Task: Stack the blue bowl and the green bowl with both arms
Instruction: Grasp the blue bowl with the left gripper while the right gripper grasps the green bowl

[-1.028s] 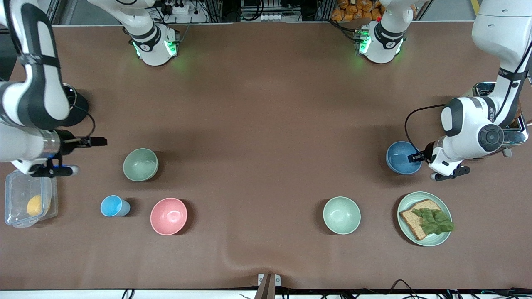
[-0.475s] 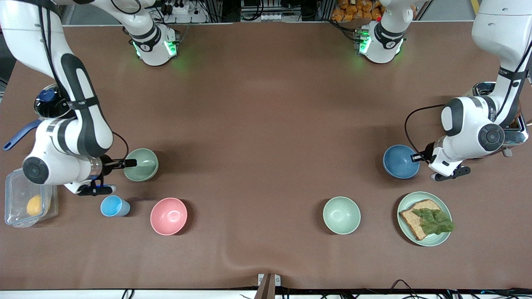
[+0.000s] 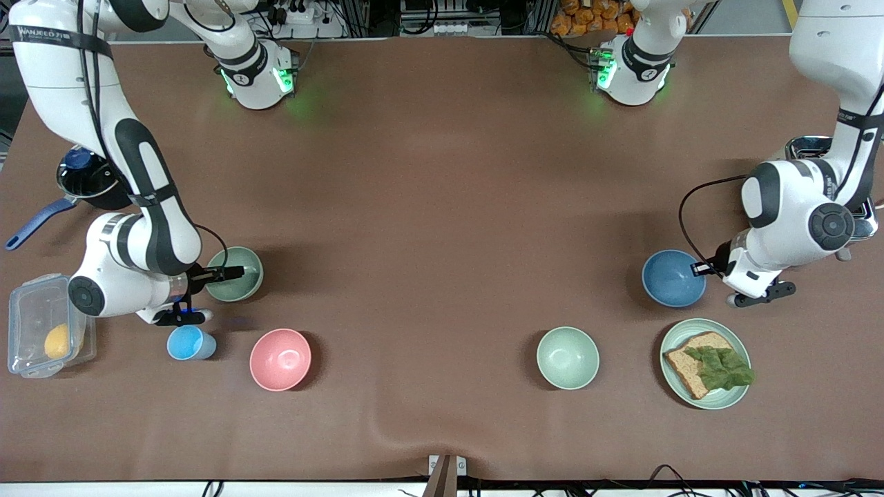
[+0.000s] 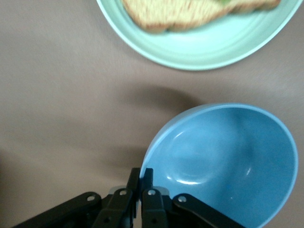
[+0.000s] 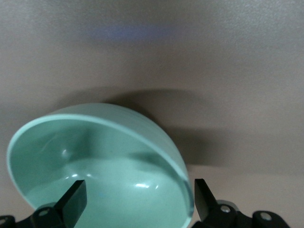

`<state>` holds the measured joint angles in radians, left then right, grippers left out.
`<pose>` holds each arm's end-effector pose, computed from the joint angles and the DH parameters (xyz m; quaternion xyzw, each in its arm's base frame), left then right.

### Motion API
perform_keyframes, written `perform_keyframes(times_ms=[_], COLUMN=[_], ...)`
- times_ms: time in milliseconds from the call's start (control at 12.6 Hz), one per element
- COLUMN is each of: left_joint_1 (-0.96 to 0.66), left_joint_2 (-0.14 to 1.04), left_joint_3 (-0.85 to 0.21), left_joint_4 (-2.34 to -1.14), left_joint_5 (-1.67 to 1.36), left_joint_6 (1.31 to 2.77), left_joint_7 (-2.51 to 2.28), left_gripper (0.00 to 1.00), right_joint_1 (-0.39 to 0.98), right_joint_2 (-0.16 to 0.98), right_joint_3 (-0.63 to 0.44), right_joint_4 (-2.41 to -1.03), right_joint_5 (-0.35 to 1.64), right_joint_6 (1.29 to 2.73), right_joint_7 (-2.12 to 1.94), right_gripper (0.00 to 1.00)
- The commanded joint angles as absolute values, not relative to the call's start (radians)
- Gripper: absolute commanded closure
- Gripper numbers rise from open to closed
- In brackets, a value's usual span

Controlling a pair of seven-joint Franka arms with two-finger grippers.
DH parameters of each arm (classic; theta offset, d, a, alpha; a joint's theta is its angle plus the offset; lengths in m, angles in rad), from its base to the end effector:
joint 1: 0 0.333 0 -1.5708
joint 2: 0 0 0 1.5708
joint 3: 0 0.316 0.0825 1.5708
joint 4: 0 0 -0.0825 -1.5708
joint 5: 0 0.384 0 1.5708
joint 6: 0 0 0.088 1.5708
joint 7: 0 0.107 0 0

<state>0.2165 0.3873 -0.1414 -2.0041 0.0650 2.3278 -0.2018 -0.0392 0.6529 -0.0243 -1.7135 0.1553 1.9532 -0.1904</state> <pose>0.5973 0.0484 0.2596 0.9924 0.1195 -0.0296 0.0019 0.6228 -0.0284 0.1845 -0.9771 -0.0198 0.1954 0.0822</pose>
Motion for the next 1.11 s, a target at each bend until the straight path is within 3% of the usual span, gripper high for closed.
perform_keyframes(times_ms=[0,79,158,791,1028], left_joint_1=[0.225,0.225,0.221,0.218,0.219], left_joint_2=[0.328,0.330,0.331,0.328,0.308], left_joint_3=[-0.166,-0.173,-0.173,-0.267,-0.285], left_joint_4=[-1.933,-1.868,-1.811,-1.519,-1.486], left_joint_5=[0.084,0.078,0.075,0.071,0.058], left_joint_6=[2.213,2.128,2.061,1.722,1.663], left_joint_7=[-0.198,-0.198,-0.198,-0.206,-0.209], left_gripper=[1.00,1.00,1.00,1.00,1.00], right_joint_1=[-0.052,-0.054,-0.055,-0.031,0.043], right_joint_2=[0.658,0.658,0.658,0.618,0.583], right_joint_3=[-0.018,-0.018,-0.018,-0.015,-0.012], right_joint_4=[-1.710,-1.710,-1.712,-1.707,-1.695], right_joint_5=[0.178,0.176,0.178,0.178,0.208], right_joint_6=[1.956,1.954,1.956,1.902,1.867], right_joint_7=[-0.216,-0.222,-0.257,-0.293,-0.169], right_gripper=[0.52,0.90,1.00,1.00,1.00])
